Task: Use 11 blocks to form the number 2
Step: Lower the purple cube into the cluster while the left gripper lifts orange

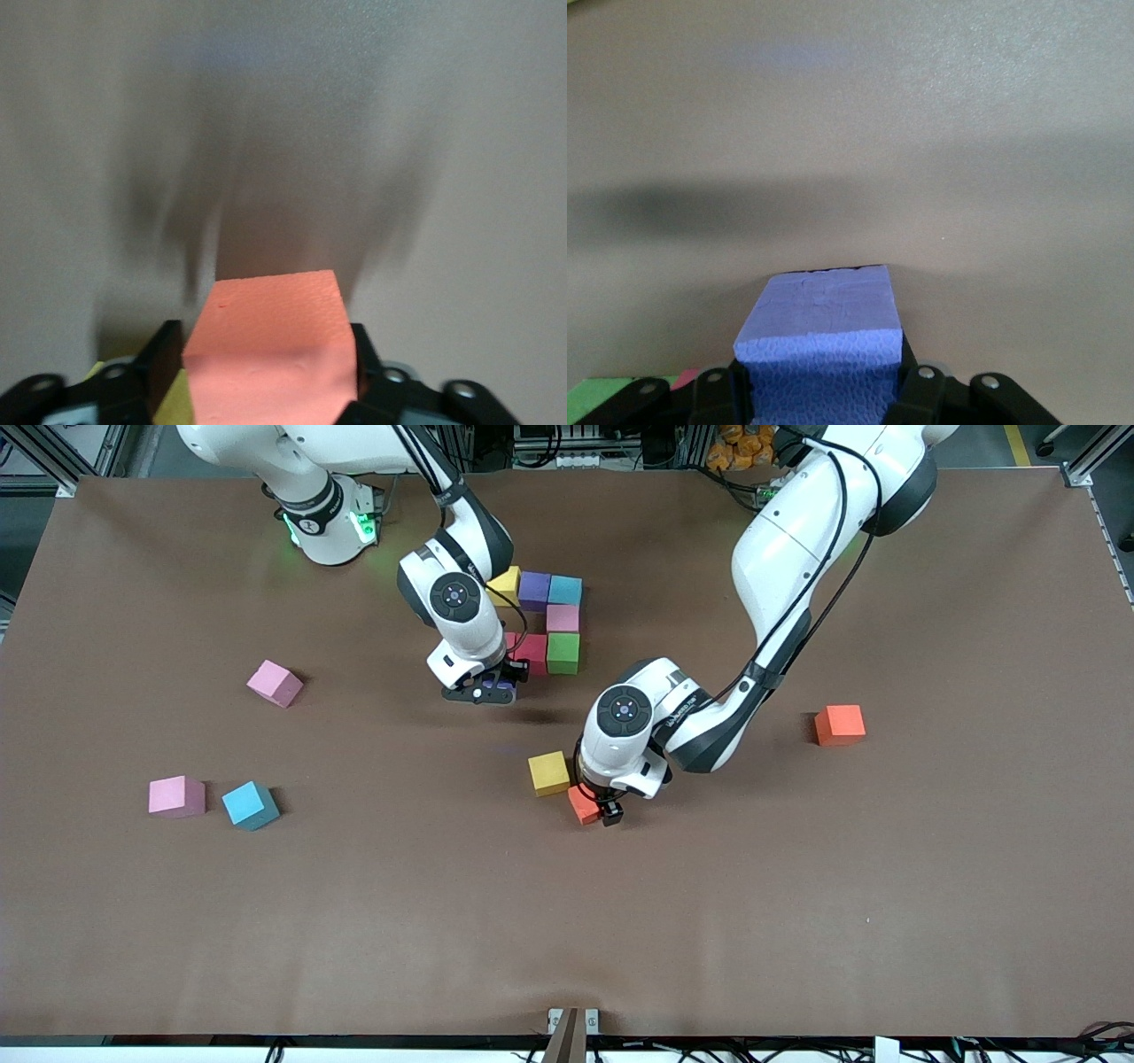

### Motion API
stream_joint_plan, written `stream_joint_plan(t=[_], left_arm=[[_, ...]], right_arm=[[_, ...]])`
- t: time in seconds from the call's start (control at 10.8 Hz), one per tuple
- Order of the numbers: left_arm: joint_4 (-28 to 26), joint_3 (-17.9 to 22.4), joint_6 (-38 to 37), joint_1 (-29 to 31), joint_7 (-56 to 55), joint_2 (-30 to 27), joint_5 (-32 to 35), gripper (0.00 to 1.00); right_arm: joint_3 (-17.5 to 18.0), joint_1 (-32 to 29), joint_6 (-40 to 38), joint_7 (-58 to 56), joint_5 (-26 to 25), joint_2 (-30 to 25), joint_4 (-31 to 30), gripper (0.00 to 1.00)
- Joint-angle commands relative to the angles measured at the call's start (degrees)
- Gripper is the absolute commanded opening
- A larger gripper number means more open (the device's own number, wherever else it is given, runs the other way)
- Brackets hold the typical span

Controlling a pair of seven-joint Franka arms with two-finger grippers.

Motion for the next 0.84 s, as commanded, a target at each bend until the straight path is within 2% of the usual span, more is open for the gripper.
stream_joint_plan(t=[0.0,0.09,0.28,0.47,0.56,0.65,0.74], left_arm=[[0.4,0.5,0.5,-0.8,-5.6,0.1,1.6,0.07],[0.4,1.2,0.5,-1.5,-5.6,0.1,1.6,0.0],[0.4,3.5,0.5,-3.4,-5.0,-0.6,1.6,0.0],[0.3,3.7,0.2,-3.3,-3.1,-2.5,1.9,0.0],[0.3,3.7,-0.1,-3.0,-3.0,-3.6,2.0,0.0],[0.3,3.7,-0.6,-2.9,-2.4,-4.8,2.2,0.0],[0.3,3.7,-1.9,-2.9,-1.9,-5.9,2.3,0.0]], right_arm=[[-0.6,0.6,0.1,-0.9,0.7,-0.1,-0.4,0.39],[-0.6,0.6,0.1,-0.9,0.7,-0.1,-0.4,0.39],[-0.6,0.4,0.1,-1.0,0.7,-0.1,-0.5,0.39],[-0.6,0.3,0.1,-0.9,0.7,-0.1,-0.5,0.41],[-0.6,0.3,0.1,-1.0,0.7,0.0,-0.5,0.48],[-0.6,0.4,0.1,-0.9,0.6,0.0,-0.4,0.66],[-0.6,0.3,0.1,-0.8,0.6,0.0,-0.4,1.0]])
